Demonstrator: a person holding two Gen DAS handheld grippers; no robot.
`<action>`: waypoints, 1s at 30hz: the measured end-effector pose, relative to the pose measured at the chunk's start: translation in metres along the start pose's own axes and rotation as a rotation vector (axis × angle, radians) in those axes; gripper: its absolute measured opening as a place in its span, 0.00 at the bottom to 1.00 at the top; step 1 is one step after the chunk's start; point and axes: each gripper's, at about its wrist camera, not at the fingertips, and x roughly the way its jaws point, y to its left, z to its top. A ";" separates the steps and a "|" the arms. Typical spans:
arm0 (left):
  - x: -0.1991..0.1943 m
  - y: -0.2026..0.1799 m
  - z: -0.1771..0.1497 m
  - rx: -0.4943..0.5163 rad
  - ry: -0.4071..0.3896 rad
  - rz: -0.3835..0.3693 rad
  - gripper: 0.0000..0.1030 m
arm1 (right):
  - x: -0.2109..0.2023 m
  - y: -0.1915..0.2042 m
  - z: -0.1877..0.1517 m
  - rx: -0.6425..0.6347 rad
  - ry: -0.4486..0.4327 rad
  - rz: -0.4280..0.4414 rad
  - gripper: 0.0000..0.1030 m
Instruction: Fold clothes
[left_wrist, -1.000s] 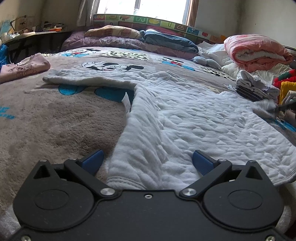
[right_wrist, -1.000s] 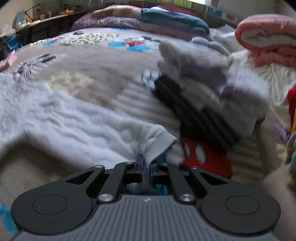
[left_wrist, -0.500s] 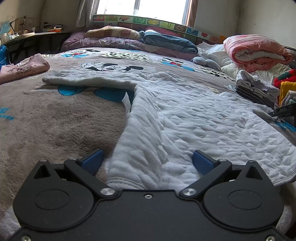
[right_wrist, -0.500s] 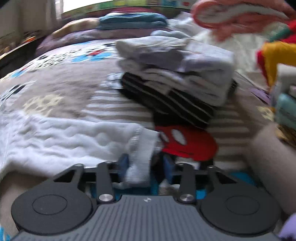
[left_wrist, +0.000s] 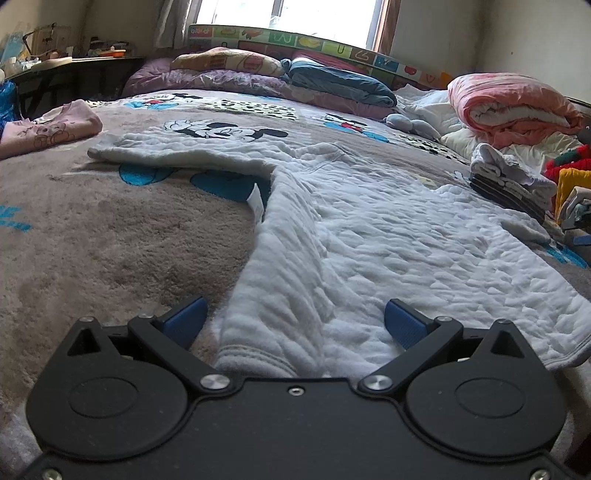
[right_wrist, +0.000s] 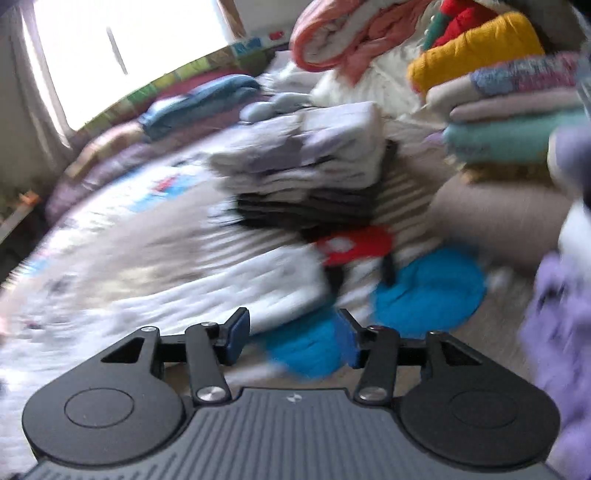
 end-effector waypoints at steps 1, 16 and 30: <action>-0.001 0.000 0.000 -0.003 0.002 -0.001 1.00 | -0.007 0.006 -0.009 0.012 0.005 0.045 0.50; -0.033 0.017 0.004 -0.137 0.019 -0.044 1.00 | -0.079 0.087 -0.128 0.037 0.076 0.336 0.53; -0.115 -0.041 -0.006 0.244 -0.300 -0.034 1.00 | -0.116 0.066 -0.156 0.103 -0.040 0.420 0.53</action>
